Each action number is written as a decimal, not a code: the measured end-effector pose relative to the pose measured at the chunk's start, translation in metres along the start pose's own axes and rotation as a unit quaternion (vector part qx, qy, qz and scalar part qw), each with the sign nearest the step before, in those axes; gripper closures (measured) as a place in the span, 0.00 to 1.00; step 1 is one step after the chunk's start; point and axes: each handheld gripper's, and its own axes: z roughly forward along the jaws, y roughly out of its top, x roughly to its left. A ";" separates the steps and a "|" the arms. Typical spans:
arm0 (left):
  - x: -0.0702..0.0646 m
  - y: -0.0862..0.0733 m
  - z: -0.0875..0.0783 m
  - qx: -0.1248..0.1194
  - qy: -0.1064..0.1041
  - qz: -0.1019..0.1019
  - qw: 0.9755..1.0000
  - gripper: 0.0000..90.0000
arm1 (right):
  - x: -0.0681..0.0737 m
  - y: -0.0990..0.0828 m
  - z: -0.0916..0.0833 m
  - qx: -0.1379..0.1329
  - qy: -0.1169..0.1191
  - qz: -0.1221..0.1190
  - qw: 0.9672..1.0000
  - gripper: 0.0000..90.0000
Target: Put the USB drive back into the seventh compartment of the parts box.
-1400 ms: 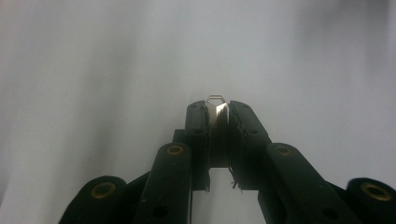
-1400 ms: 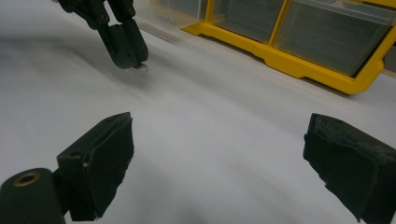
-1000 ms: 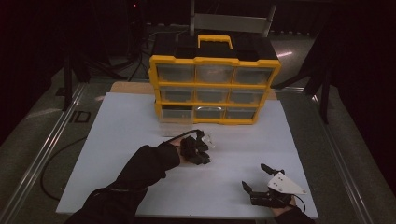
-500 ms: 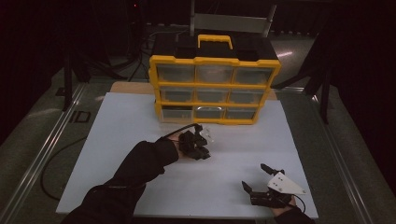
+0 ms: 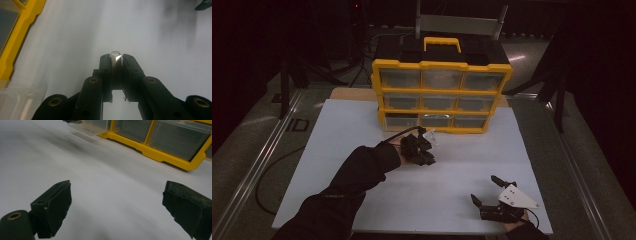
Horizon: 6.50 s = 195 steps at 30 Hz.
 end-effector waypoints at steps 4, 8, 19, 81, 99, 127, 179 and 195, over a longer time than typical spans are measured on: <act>0.003 0.001 -0.005 -0.005 -0.001 -0.006 1.000 0.88 | 0.000 0.000 0.000 0.000 0.000 0.000 1.000 0.10; 0.007 0.002 -0.011 -0.008 0.000 -0.010 1.000 0.88 | 0.000 0.000 0.000 0.001 0.001 0.002 1.000 0.10; 0.016 0.005 -0.026 -0.016 0.011 -0.018 1.000 0.88 | 0.000 0.000 0.000 0.001 -0.001 0.000 1.000 0.10; 0.068 -0.024 -0.085 -0.057 0.123 -0.125 0.983 0.88 | 0.001 0.000 0.001 0.001 -0.001 0.000 1.000 0.10; 0.082 -0.041 -0.070 -0.056 0.166 -0.198 0.964 0.88 | 0.000 0.000 0.001 0.002 -0.001 0.000 1.000 0.10; 0.091 -0.044 -0.041 -0.027 0.147 -0.214 0.965 0.88 | 0.000 0.000 0.001 0.000 0.001 0.000 1.000 0.10; 0.073 -0.050 -0.067 -0.077 0.170 -0.218 0.958 0.00 | 0.001 0.002 0.005 0.002 0.006 -0.004 1.000 0.10; 0.057 -0.075 -0.074 -0.103 0.163 -0.210 0.959 0.00 | 0.001 0.004 0.008 -0.001 0.008 -0.006 1.000 0.10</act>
